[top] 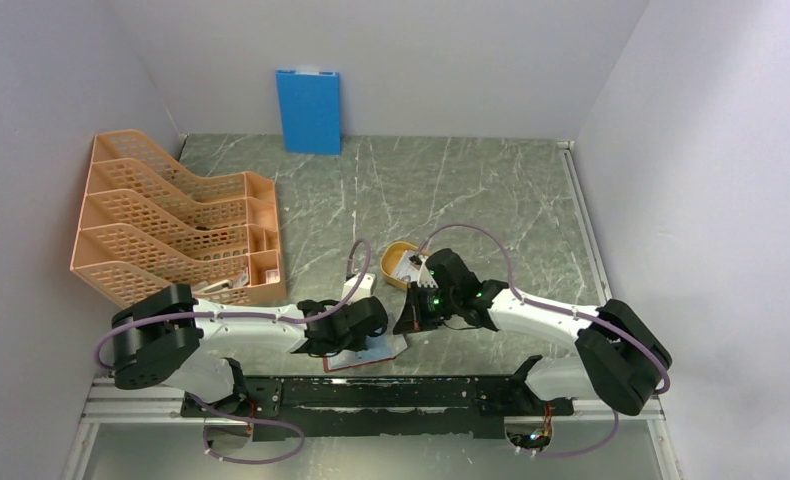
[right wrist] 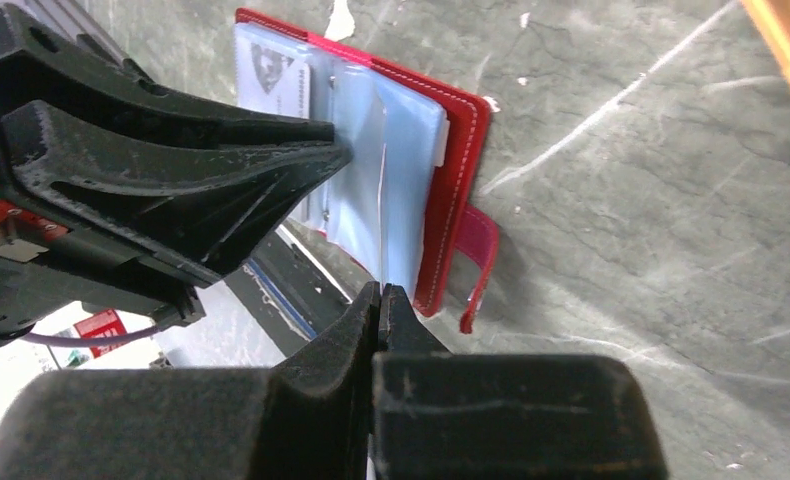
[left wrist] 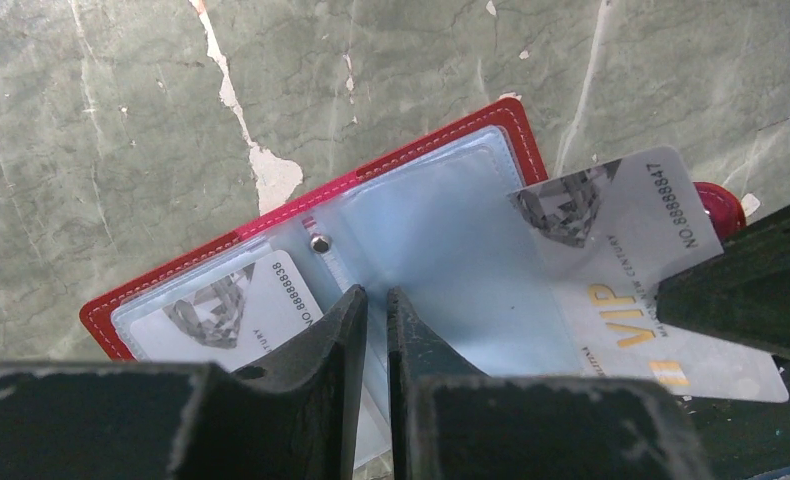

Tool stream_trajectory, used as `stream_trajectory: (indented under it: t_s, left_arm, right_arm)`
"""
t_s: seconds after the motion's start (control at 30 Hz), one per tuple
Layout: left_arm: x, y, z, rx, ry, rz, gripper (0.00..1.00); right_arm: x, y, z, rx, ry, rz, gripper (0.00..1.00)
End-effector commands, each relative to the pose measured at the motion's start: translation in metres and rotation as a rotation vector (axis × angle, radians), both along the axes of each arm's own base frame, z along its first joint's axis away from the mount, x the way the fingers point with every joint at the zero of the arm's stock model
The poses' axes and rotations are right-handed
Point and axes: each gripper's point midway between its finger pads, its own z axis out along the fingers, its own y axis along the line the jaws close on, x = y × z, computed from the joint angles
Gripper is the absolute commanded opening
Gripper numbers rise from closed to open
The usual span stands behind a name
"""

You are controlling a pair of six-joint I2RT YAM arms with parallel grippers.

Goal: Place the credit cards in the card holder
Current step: Insert the credit card into the card holder.

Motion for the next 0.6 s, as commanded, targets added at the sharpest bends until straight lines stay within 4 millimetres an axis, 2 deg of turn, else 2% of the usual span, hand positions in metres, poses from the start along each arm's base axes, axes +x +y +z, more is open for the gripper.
stream_trajectory:
  t_s: [0.0,0.1,0.37,0.57]
  left_arm:
    - [-0.007,0.01,-0.009,0.03,0.026,0.004,0.19]
    - [-0.006,0.008,0.0,0.015,0.019,0.006,0.21]
    - [-0.001,0.004,0.034,-0.035,-0.02,0.008,0.34]
    - [-0.002,0.006,0.048,-0.083,-0.027,0.024,0.39]
  right_arm:
    - [0.002,0.016,0.017,0.065,-0.039,0.051,0.0]
    - [0.0,0.018,0.019,0.074,-0.039,0.059,0.0]
    - [-0.005,0.025,0.018,0.089,-0.028,0.078,0.0]
    - [-0.011,0.032,0.019,0.094,-0.02,0.094,0.0]
